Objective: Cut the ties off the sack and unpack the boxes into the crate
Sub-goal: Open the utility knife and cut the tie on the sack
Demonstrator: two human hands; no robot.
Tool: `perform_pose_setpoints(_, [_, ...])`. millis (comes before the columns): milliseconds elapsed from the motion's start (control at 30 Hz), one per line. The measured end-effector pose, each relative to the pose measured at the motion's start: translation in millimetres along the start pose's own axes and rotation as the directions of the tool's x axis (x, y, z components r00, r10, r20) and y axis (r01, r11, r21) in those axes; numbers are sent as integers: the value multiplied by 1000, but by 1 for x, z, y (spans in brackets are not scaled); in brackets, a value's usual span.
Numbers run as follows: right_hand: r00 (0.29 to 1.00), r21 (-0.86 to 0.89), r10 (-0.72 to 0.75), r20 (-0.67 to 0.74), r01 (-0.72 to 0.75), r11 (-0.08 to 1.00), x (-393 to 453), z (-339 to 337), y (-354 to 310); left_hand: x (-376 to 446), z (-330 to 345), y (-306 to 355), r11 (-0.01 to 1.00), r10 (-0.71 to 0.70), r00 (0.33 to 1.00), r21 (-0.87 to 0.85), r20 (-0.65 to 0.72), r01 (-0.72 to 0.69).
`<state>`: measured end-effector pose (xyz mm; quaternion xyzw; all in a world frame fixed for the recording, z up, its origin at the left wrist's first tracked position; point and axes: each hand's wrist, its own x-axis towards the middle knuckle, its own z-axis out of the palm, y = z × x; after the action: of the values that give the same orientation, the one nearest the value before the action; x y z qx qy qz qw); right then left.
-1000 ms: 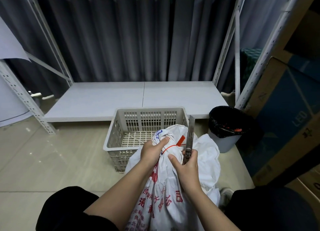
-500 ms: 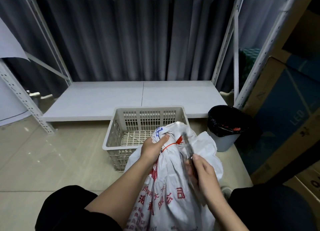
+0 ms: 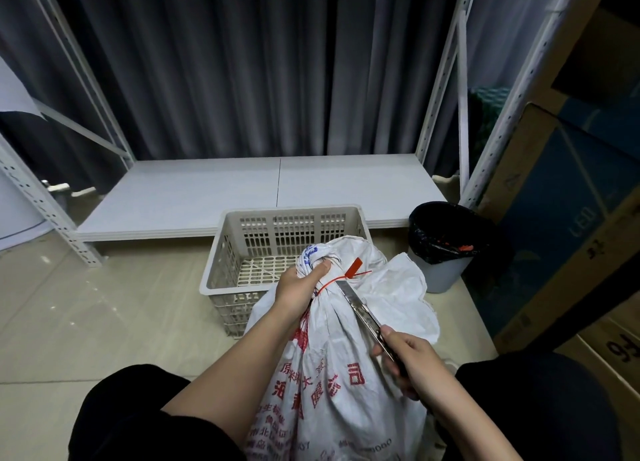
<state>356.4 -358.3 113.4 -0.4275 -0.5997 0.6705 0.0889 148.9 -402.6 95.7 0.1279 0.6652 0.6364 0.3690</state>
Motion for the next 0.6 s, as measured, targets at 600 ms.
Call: perform_pose_setpoints(600, [997,-157,-49,-66,38,987,1,-2,-4,-3,8,3,997,70,997,11,-26,-70])
